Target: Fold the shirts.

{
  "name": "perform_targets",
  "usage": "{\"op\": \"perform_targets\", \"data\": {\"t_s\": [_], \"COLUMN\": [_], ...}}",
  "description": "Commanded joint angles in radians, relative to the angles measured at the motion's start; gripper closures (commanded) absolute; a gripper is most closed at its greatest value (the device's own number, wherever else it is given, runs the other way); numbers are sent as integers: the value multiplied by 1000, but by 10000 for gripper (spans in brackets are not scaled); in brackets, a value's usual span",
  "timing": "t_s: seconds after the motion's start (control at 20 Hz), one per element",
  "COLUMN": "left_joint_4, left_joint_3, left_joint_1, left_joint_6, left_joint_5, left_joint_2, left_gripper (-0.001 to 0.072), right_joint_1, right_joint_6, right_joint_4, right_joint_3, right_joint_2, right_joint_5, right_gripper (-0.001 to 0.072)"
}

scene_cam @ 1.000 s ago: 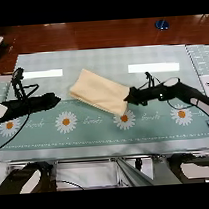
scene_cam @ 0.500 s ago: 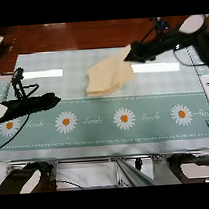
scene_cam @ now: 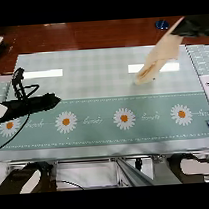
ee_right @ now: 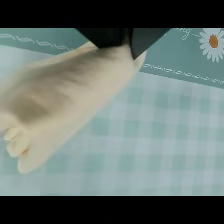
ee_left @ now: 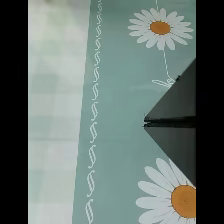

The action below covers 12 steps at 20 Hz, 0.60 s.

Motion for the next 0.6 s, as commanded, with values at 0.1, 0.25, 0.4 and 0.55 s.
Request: {"op": "perform_targets", "data": {"t_s": [0.1,0.25,0.4,0.55], "left_joint_4": [0,0,0,0], "left_joint_3": [0,0,0,0], "left_joint_1": [-1,-1,-1,-1], "left_joint_6": [0,1,1,3], "left_joint_5": [-1,5,16,27], "left_joint_2": [0,0,0,0], "left_gripper": [691,691,691,691], "right_joint_1": [-235,-307,-374,-460], "right_joint_6": [43,51,70,69], "right_joint_4": [-11,-129,-172,-223], "right_joint_3": [20,18,-66,-273], "right_joint_2": [95,152,237,350], "right_joint_5": [163,249,248,248], "right_gripper": [690,691,691,691]}}
